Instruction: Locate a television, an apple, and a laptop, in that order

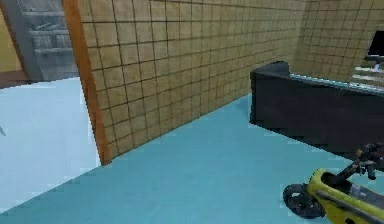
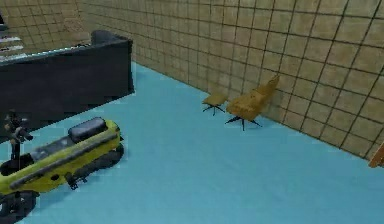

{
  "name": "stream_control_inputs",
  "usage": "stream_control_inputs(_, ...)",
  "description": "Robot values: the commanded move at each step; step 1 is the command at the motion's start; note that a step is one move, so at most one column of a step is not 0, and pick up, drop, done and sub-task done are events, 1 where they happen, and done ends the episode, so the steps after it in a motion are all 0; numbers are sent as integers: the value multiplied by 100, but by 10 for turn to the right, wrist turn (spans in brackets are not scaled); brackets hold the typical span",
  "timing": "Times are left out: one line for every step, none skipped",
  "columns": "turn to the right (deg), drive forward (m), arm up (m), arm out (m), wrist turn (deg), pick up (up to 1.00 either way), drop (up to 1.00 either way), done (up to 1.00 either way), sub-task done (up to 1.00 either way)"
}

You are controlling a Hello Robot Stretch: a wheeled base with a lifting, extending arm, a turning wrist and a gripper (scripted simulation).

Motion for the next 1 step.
stream_control_inputs(0,10,0,0,0,0,0,0,0)
